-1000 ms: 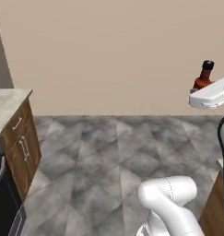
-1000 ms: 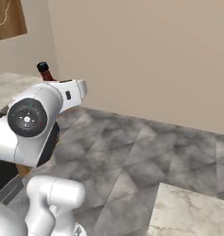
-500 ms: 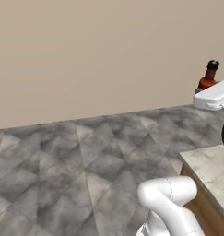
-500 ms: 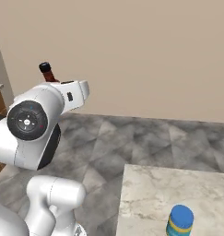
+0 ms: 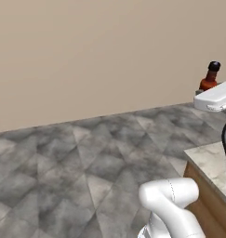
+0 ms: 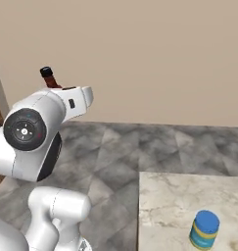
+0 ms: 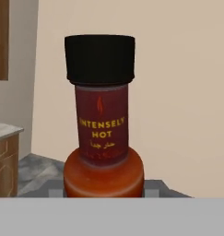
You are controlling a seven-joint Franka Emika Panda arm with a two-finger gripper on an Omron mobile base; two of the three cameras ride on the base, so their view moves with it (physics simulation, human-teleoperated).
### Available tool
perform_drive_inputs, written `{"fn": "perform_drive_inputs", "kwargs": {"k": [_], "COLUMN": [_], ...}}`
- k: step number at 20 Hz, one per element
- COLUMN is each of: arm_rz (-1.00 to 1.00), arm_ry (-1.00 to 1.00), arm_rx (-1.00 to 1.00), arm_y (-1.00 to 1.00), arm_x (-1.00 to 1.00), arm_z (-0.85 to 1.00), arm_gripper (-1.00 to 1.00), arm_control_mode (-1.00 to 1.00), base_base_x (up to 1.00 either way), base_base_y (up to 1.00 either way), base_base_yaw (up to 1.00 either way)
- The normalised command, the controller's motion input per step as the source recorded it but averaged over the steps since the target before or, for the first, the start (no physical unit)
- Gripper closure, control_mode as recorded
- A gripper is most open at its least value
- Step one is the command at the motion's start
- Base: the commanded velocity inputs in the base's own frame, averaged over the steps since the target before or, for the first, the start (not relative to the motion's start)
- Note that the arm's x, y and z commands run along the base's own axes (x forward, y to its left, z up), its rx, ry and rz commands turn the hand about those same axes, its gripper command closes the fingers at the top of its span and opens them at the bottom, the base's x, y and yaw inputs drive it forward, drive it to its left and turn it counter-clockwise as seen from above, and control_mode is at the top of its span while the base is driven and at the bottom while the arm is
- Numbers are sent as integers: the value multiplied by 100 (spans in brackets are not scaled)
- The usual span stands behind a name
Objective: Move the mayonnaise and condiment bottle from the cabinet to the dining counter.
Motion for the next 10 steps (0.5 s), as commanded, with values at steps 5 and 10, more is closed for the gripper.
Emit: {"fn": "perform_drive_inputs", "kwargs": {"k": [5, 10], "arm_rz": [0, 0], "arm_ry": [0, 0], "arm_rx": [0, 0], "arm_y": [0, 0], "arm_x": [0, 0], "arm_z": [0, 0], "arm_gripper": [100, 100], "arm_control_mode": [100, 100], "base_base_x": [-36, -54], "base_base_y": [0, 2], "base_base_yaw": [-29, -32]}}
